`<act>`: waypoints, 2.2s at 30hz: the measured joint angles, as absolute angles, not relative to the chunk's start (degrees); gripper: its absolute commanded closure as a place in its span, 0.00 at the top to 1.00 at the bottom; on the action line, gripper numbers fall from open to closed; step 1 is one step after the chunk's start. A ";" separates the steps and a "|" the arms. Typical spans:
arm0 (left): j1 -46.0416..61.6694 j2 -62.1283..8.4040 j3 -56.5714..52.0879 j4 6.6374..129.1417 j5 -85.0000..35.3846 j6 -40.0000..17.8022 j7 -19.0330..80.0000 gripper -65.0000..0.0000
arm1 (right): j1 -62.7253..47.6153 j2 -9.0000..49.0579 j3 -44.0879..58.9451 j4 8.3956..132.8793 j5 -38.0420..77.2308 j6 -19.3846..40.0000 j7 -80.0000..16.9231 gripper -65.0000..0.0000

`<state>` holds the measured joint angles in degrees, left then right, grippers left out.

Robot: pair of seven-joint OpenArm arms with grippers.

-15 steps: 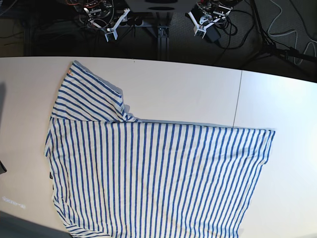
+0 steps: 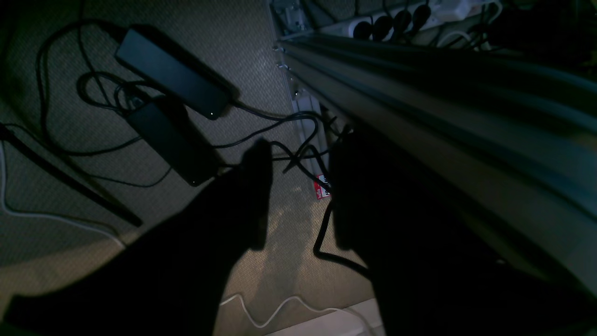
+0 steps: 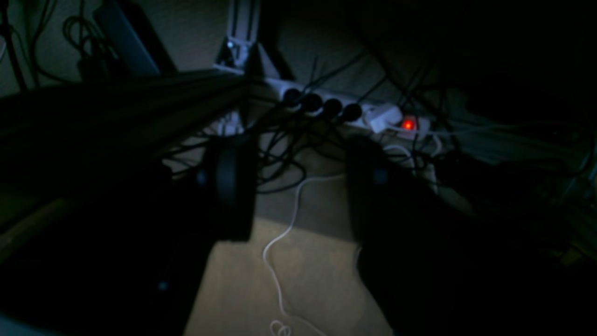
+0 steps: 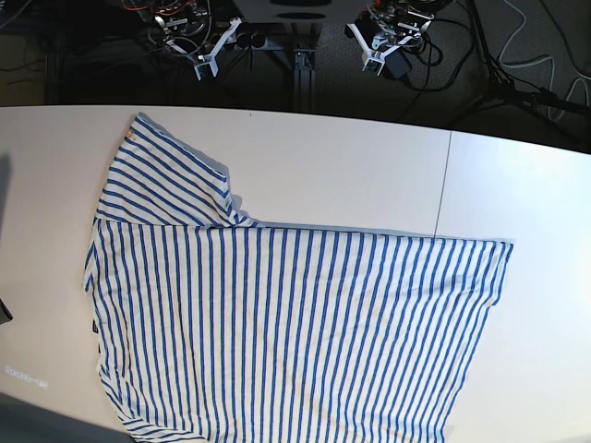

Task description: Fold the T-shirt properly

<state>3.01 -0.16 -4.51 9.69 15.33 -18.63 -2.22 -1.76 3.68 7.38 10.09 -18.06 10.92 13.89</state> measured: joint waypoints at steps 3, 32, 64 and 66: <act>3.01 -0.16 -4.51 9.69 15.33 -18.63 -2.22 0.32 | -1.76 3.68 7.38 10.09 -18.06 10.92 13.89 0.48; 15.00 -0.30 -4.51 29.82 8.78 -31.18 -2.81 0.32 | -14.85 8.64 -4.54 27.05 -18.39 13.56 13.63 0.48; 47.27 -10.00 -4.47 96.57 -7.14 -36.18 1.06 0.32 | -49.21 28.40 -1.48 101.95 7.03 14.37 1.56 0.48; 48.23 -10.02 -4.47 99.50 -7.46 -36.23 1.21 0.32 | -48.99 28.40 1.08 105.08 9.63 14.35 0.64 0.48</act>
<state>48.23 -10.02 -4.47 99.50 -7.46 -36.23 1.21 -48.99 28.40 1.08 105.08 9.63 14.35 0.64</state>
